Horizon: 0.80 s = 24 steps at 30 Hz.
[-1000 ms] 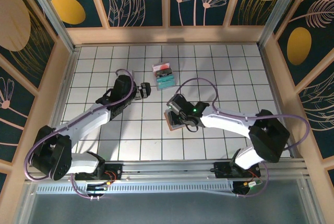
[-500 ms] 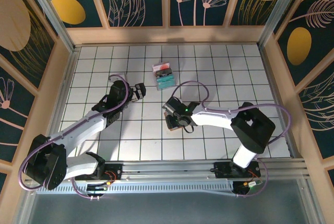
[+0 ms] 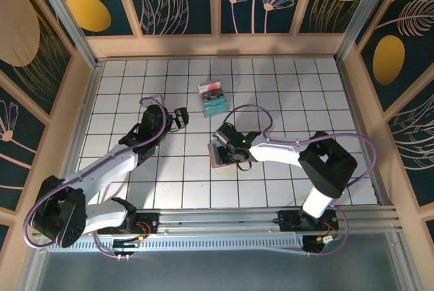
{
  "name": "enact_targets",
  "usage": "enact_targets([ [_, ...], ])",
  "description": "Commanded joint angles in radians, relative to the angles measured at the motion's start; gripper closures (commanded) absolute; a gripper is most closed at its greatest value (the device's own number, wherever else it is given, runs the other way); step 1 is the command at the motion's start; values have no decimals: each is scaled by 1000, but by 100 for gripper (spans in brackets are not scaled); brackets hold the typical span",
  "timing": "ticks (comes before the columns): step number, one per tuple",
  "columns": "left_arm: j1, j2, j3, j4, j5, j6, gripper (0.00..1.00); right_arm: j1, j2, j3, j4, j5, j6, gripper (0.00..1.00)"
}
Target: Take the credit cards out of the card holder
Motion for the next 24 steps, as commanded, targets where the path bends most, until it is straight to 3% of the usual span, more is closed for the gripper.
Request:
enact_targets([
  [1,2,-27,13,16,-11,9,1,-6,-46,-20,51,-48,12,55],
  [9,1,-39,20,13,6,22,1,-4,-28,5,-45,105,56,52],
  [20,2,-51,35,-16,-36,36,1,-23,-43,19,-106,209,79,49],
  [24,2,-45,44,-30,-30,47,1,-53,-69,-7,-87,192,90,49],
])
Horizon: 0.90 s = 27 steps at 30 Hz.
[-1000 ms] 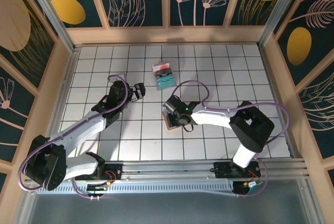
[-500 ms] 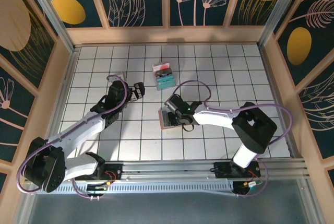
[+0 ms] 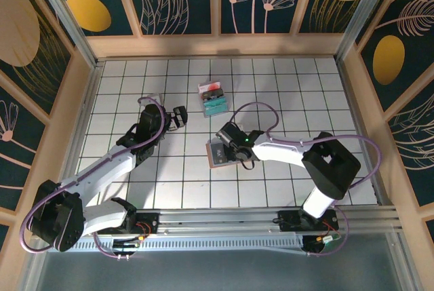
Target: Take the credit cards out of the card holder
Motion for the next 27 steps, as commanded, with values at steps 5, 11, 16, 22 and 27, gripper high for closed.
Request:
enact_targets([
  [5,0,-16,15,-12,-42,0,1,-57,-78,-32,6,41,49,51],
  [11,-81,8,4,-33,-116,-9,1,-92,-106,-70,37,21,57,51],
  [16,-171,68,14,-62,-151,-19,1,-113,-106,-90,52,11,54,52],
  [22,-284,136,13,-94,-209,-39,1,-145,-115,-106,67,0,40,53],
  [27,-400,224,26,-144,-270,-47,1,-184,-124,-106,81,-20,16,53],
])
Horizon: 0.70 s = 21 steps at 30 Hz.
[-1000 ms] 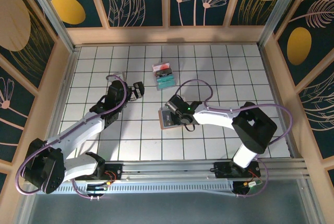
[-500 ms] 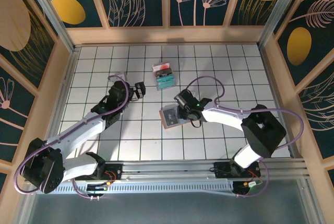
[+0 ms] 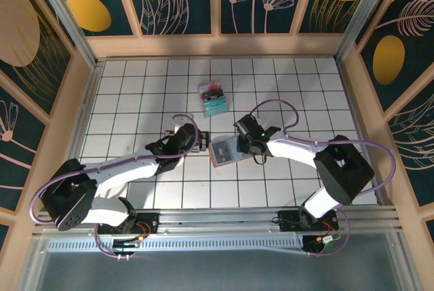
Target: Take the credit cards out of the card holder
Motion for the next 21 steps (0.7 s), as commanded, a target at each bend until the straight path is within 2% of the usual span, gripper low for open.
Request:
enact_targets([
  [1,-62,65,22,-64,-65,-22,1,-28,-38,-15,30,-14,-14,53],
  [7,-140,171,67,-64,-76,-24,1,-61,-67,-25,33,-21,-31,53],
  [16,-141,229,118,-56,-75,-62,1,-177,-235,-43,9,-57,-82,53],
  [21,-141,229,114,-110,-90,-127,1,-181,-325,-48,40,-141,-74,55],
])
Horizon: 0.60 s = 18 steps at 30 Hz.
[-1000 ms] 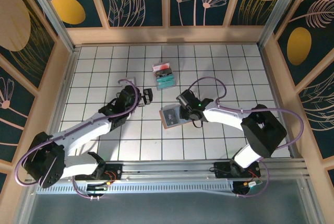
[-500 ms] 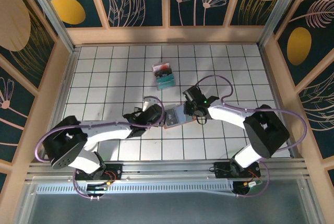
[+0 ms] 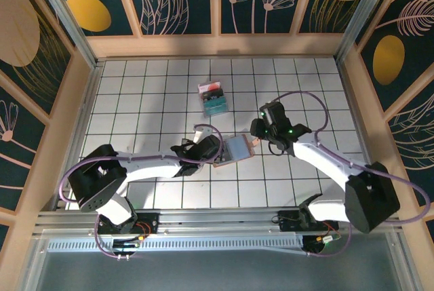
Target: Take the credit cards out of the card holder
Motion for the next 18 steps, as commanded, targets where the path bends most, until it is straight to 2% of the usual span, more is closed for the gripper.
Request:
enact_targets([
  [1,0,14,16,-76,-40,-77,1,-2,-43,-15,33,-104,-12,55],
  [5,2,14,6,-107,-31,-102,1,0,-37,-24,87,-239,14,55],
  [9,9,23,-3,-110,-8,-100,1,30,-15,-34,146,-293,38,54],
  [14,30,43,-8,-109,18,-91,1,52,85,-27,193,-388,59,67],
  [18,39,44,-20,-110,25,-84,1,74,154,-19,212,-409,62,67],
])
